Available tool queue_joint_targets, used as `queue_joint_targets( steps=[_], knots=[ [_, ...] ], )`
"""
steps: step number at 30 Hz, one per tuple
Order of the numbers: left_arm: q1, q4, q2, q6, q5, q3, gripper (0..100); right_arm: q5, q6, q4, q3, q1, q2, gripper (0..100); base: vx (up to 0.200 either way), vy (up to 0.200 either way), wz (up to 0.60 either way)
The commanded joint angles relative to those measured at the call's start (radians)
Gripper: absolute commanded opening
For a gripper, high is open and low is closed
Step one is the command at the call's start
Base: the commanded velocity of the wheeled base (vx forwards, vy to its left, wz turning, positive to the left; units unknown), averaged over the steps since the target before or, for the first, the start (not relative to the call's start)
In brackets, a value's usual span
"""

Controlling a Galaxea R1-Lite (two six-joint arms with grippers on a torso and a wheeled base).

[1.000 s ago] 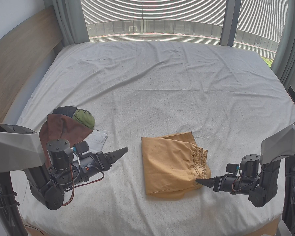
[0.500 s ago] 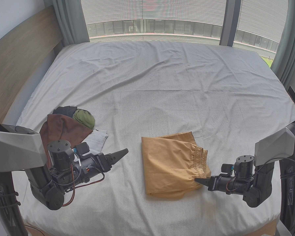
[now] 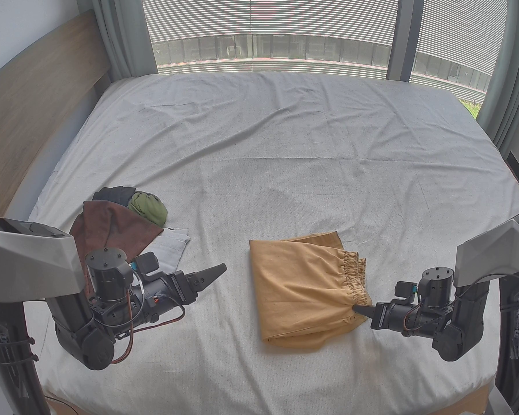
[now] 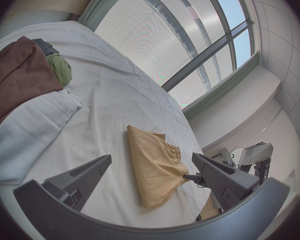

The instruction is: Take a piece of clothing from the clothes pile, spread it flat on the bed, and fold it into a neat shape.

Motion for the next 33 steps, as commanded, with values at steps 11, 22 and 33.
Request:
queue_joint_targets(
  steps=[11,22,33],
  knots=[
    [-0.002,-0.002,0.023,0.005,0.002,0.000,100,-0.001,-0.005,-0.001,-0.006,-0.022,0.003,0,0.000,0.000,0.00],
    [-0.002,-0.002,0.023,0.005,0.002,0.003,100,-0.002,-0.013,-0.001,-0.003,-0.052,-0.001,100,0.000,0.000,0.00],
    [0.001,-0.002,0.004,0.005,0.002,0.009,100,-0.001,-0.041,-0.001,-0.051,-0.051,0.077,100,0.000,0.000,0.00]
  ],
)
